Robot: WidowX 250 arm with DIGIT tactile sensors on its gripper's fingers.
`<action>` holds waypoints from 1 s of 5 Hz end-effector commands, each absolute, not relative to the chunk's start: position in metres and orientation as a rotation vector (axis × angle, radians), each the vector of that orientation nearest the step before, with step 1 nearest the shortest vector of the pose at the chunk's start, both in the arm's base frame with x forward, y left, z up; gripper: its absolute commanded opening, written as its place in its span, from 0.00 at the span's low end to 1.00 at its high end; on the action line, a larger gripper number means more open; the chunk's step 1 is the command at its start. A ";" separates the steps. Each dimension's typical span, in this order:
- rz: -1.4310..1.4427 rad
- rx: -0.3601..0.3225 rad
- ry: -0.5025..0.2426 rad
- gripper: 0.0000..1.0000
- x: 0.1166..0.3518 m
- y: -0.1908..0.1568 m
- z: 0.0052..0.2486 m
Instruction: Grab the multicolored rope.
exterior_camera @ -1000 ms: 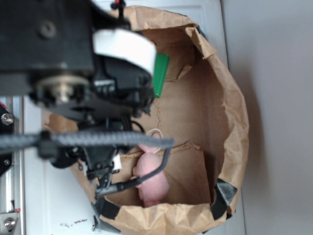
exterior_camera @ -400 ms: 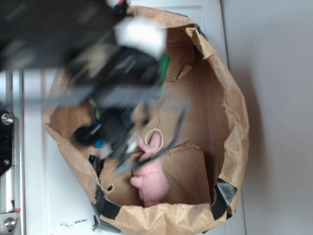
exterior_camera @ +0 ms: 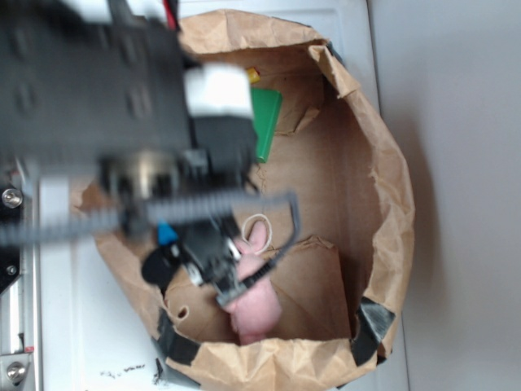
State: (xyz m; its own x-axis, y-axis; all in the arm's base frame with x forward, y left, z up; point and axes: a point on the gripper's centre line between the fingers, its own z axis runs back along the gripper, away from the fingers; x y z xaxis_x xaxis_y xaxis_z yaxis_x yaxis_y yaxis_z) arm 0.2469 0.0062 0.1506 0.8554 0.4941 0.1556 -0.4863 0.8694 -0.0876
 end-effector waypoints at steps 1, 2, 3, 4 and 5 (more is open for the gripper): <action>0.524 -0.050 -0.201 1.00 0.250 0.007 0.158; 0.524 -0.050 -0.201 1.00 0.250 0.007 0.158; 0.524 -0.050 -0.201 1.00 0.250 0.007 0.158; 0.524 -0.050 -0.201 1.00 0.250 0.007 0.158; 0.565 -0.031 -0.197 1.00 0.256 0.014 0.149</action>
State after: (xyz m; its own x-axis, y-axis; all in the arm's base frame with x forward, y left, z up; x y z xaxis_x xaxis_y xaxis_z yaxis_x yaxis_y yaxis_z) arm 0.2540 0.0113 0.1385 0.8372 0.5268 0.1467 -0.5225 0.8498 -0.0696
